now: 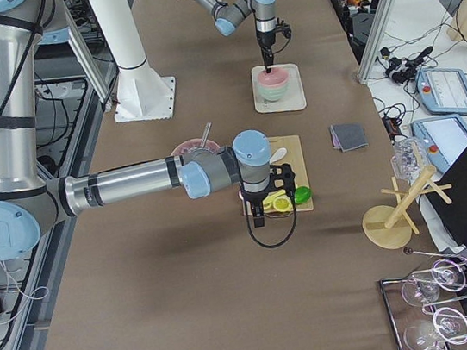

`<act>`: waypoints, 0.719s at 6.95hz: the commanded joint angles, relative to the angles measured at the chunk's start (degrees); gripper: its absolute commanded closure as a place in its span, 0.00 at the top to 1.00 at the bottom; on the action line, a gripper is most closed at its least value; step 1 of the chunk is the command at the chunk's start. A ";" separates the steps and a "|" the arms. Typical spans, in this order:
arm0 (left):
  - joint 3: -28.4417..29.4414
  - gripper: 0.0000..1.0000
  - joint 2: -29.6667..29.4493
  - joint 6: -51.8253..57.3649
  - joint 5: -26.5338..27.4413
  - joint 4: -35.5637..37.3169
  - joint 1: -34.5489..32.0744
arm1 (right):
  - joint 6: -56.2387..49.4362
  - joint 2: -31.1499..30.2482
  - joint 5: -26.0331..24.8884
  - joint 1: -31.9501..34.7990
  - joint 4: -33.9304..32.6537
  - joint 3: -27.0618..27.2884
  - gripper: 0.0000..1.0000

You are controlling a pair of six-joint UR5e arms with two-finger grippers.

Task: Stack pink bowl on green and place spoon
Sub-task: 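Withdraw the left arm from the tray while the right arm reaches toward the white spoon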

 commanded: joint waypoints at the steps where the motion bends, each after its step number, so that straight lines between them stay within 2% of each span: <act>1: -2.96 0.99 3.79 3.88 -10.18 -0.42 -5.86 | 0.61 0.96 -0.04 -0.45 0.00 0.00 1.00; 3: -12.87 0.99 17.46 14.82 -17.60 -0.16 -14.81 | 9.35 5.50 -0.47 -4.65 0.08 0.00 1.00; 5: -17.99 0.99 28.90 31.77 -21.75 0.55 -24.13 | 19.38 12.52 -5.46 -12.37 0.09 -0.09 1.00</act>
